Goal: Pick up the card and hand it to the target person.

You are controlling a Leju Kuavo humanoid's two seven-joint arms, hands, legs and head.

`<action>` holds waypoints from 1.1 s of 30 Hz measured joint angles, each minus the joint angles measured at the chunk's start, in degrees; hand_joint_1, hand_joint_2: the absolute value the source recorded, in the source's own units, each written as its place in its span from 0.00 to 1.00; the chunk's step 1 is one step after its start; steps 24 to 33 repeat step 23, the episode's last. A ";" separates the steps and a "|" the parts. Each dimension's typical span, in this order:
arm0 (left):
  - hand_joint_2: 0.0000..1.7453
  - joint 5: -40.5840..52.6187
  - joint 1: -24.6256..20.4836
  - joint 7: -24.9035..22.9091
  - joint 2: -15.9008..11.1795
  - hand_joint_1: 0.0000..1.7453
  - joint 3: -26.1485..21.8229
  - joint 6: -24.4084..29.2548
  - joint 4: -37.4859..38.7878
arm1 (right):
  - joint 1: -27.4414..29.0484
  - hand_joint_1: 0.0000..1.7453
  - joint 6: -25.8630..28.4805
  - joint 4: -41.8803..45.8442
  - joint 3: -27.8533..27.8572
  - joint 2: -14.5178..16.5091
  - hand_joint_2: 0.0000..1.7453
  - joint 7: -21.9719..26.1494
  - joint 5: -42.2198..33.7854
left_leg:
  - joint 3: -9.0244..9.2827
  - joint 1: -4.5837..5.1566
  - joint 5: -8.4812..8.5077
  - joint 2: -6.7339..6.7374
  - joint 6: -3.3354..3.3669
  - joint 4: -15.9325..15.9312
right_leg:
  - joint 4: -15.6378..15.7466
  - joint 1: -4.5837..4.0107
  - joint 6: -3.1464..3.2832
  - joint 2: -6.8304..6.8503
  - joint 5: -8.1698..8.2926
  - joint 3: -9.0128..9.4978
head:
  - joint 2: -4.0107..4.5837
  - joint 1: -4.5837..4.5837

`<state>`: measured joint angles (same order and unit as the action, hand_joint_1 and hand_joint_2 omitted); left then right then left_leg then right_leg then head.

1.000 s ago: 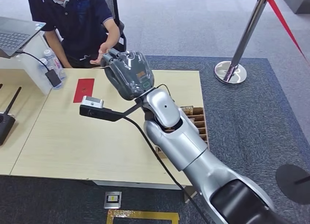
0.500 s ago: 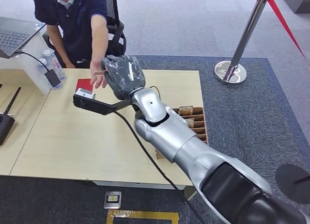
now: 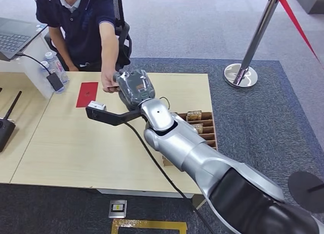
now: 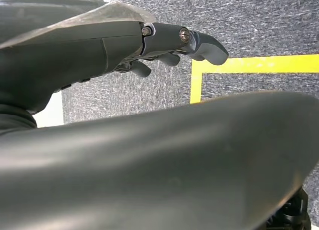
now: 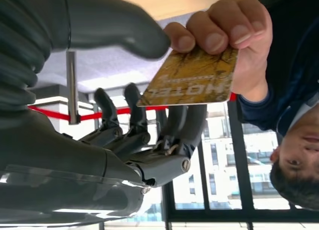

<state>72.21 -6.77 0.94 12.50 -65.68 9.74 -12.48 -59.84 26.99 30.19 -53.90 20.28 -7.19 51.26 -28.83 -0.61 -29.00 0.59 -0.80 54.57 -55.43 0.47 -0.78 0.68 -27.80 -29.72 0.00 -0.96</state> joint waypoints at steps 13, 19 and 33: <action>1.00 -3.01 0.01 -0.45 0.08 0.00 -0.93 1.08 0.00 | 0.98 0.00 3.32 5.64 5.07 -0.20 1.00 12.28 -9.24 | 0.01 0.00 -0.01 0.00 -0.01 0.00 | 0.01 0.00 0.00 0.00 0.00 -0.02 | 0.00 0.01; 1.00 -4.84 0.16 0.07 0.59 0.00 -2.51 1.47 0.00 | 11.66 0.00 2.78 23.94 16.34 -2.50 1.00 18.39 -0.21 | -0.01 0.00 -0.05 -0.03 0.00 0.00 | 0.07 0.00 0.00 0.00 0.00 -0.01 | 0.00 0.00; 1.00 -5.31 0.20 0.27 0.82 0.00 -3.08 1.86 0.00 | 20.51 0.00 4.07 37.09 21.01 -4.81 1.00 18.91 5.06 | -0.01 0.01 -0.09 -0.02 0.03 0.00 | 0.13 0.00 -0.01 0.00 -0.01 0.00 | 0.00 -0.01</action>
